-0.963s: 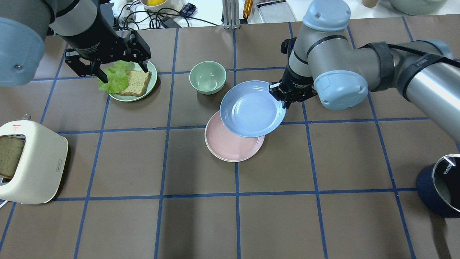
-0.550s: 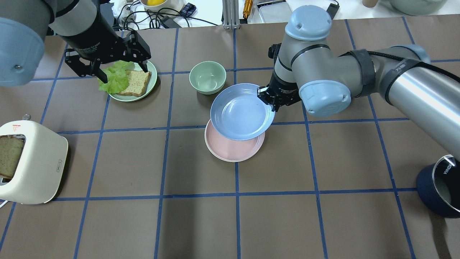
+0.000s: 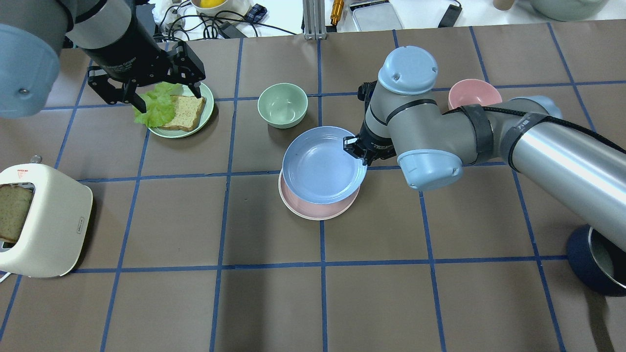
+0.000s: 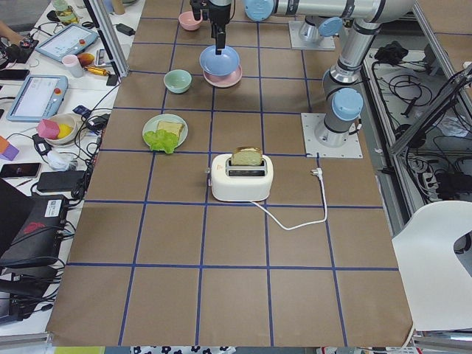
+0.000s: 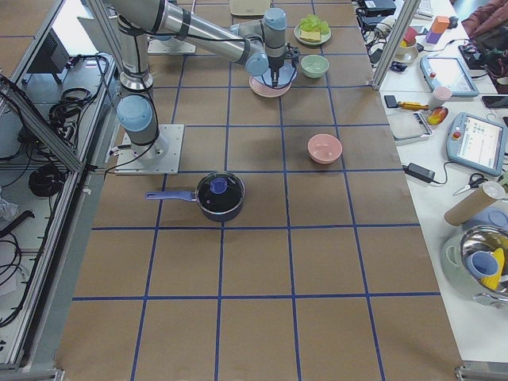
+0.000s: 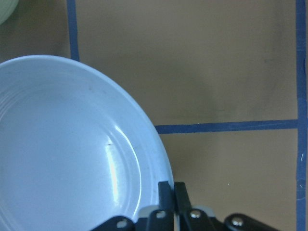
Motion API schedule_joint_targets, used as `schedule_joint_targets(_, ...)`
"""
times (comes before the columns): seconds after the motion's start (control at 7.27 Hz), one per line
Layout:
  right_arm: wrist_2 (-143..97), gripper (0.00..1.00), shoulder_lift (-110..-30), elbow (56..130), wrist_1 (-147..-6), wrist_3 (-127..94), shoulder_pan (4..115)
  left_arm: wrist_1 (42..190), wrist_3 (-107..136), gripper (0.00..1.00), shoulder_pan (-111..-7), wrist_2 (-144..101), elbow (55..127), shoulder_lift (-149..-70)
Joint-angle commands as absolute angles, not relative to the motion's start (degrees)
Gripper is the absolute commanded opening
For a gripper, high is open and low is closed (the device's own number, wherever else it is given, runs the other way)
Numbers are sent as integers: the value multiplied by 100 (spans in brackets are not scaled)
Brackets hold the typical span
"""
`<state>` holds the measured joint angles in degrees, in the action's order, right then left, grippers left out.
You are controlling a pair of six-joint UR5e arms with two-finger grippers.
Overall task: Stack three plates with pink and blue
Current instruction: 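Lower the light blue plate onto the pink plate and open the right gripper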
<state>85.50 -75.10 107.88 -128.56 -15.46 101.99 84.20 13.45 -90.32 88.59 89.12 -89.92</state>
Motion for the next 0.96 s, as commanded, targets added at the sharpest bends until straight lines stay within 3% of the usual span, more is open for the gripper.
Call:
schedule_joint_targets(0.0,8534,0,-7471,10819,-12929,-1792,10318,8420,1345,100,-9035,8859,8912,-8991)
schedule_joint_targets(0.83,8534,0,-7260,10819,-12937,-1775,10371,8420,1354,100,-9035,8851,8912,-8991)
